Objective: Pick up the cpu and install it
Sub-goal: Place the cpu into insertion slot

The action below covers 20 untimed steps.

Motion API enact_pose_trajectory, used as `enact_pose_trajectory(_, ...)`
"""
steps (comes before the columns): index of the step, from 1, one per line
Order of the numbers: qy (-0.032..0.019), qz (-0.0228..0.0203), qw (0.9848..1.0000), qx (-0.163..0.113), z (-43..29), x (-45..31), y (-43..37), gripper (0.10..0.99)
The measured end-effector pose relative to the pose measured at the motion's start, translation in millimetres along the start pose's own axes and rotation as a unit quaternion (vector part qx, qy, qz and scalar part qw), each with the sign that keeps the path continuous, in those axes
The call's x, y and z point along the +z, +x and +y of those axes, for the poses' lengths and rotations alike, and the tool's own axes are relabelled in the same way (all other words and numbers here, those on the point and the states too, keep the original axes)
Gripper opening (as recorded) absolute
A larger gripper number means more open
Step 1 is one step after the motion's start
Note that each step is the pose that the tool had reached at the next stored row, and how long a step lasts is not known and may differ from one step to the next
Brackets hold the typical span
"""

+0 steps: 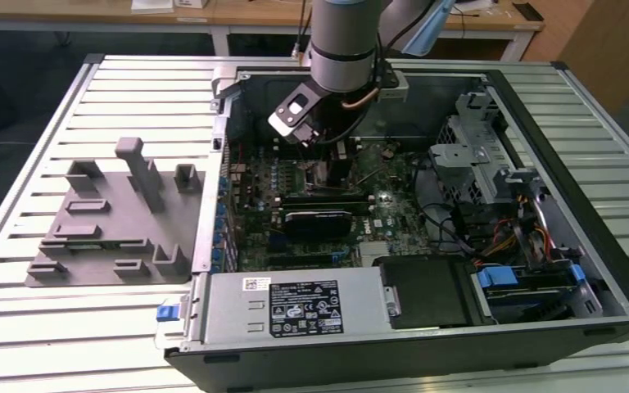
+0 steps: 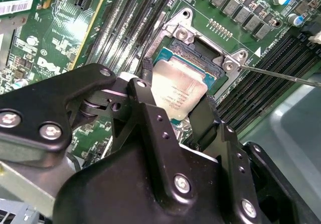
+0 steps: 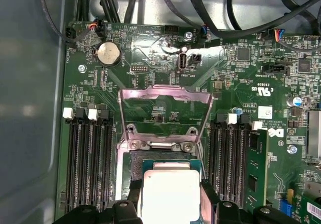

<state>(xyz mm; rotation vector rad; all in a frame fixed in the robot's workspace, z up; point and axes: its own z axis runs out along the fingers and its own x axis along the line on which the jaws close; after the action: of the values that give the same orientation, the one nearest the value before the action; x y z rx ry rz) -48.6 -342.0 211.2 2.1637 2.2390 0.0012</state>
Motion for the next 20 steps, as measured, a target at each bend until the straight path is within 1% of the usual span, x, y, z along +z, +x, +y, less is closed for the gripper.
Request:
enact_pose_trajectory(5,0.0,-0.0041,1.0,0.0,0.1,3.0,3.7,0.541)
enact_pose_trajectory(9,0.0001,-0.0059,1.0,0.0,0.1,6.1,4.5,0.541)
enact_pose_trajectory(20,0.0004,-0.0065,1.0,0.007,-1.0,12.0,4.7,0.541)
